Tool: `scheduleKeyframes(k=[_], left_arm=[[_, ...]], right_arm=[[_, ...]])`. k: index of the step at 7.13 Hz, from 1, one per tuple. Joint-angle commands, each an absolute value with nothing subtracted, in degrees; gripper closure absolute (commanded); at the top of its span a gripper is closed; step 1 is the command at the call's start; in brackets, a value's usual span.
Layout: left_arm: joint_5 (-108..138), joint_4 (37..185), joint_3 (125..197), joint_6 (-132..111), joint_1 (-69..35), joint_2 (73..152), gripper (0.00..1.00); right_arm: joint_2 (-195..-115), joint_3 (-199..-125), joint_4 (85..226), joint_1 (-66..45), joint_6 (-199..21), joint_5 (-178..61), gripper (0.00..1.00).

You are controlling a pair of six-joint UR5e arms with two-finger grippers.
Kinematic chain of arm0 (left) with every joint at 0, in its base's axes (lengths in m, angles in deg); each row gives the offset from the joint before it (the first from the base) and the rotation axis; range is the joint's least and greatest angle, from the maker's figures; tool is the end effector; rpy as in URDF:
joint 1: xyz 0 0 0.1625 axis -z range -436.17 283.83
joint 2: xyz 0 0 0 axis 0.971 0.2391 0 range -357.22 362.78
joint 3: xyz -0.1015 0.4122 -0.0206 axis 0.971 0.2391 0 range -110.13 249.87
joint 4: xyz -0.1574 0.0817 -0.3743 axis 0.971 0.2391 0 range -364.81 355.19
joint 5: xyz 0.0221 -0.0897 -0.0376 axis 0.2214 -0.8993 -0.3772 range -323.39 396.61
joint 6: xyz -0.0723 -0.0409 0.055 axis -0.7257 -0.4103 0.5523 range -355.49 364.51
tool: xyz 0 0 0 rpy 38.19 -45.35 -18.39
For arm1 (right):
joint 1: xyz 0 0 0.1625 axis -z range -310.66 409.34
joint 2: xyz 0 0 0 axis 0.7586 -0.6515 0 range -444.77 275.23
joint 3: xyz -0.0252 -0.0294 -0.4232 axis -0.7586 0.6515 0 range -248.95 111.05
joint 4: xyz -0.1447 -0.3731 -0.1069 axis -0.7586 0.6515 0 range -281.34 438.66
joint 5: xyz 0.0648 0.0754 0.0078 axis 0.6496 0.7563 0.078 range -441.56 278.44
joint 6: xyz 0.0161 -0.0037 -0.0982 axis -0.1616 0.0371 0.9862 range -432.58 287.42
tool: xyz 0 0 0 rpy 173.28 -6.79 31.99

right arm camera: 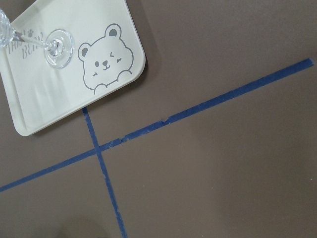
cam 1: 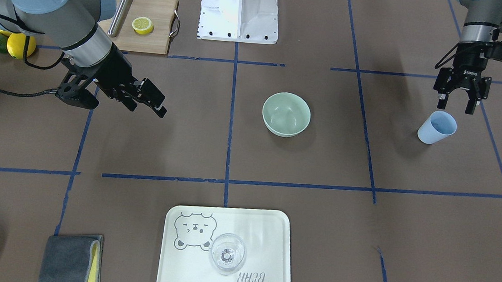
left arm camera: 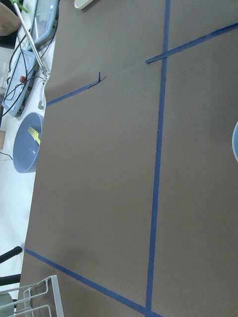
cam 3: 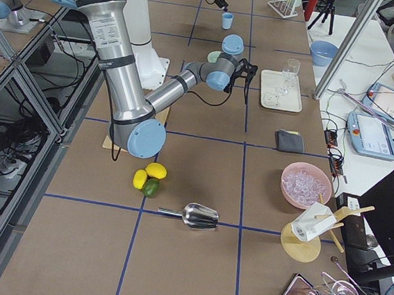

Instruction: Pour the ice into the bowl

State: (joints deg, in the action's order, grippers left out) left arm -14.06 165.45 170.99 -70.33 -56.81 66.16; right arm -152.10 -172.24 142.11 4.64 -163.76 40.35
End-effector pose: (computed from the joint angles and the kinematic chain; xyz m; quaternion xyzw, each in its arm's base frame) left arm 0.2177 -0.2847 0.5899 0.4210 0.3973 -0.2092 0.7881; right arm -0.3713 -0.4810 0.2749 -0.0333 -0.5504 0.1891 0.8125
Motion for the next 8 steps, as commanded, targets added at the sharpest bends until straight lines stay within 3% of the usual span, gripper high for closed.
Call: scheduleKeyframes(k=[1,5,8], left_arm=[[-4.03,161.76,170.50,-71.16,-63.14,65.89,0.00],[3.90,156.30,170.06,-75.55,-71.32,66.32,0.00],[8.81,151.73,165.52,-80.65,-72.74,69.91,0.00]], right_arm=[[-152.01,-172.05,142.11,5.13,-163.81,40.25,0.00],[-152.27,-172.75,142.11,4.96,-163.37,40.34,0.00],[-152.88,-172.75,142.11,4.96,-163.28,40.34,0.00]])
